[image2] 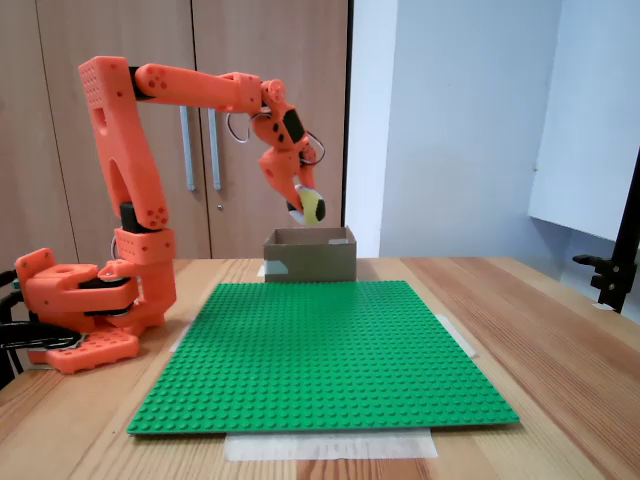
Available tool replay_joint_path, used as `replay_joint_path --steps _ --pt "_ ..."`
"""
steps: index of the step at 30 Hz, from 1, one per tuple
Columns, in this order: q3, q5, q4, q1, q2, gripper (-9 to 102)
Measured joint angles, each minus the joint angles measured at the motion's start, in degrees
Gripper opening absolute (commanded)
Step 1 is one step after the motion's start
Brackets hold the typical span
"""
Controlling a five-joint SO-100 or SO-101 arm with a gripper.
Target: Pick the ball and put it in the box.
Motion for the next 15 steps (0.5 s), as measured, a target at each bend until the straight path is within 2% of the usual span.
replay_joint_path --steps 2,7,10,15 --pt "0.00 0.00 -0.09 0.00 0.00 9" --pt "0.00 0.70 -0.09 0.00 0.00 29" --pt "-0.09 1.23 -0.09 0.00 0.09 35" --pt "-0.09 1.76 0.35 0.00 0.09 36"
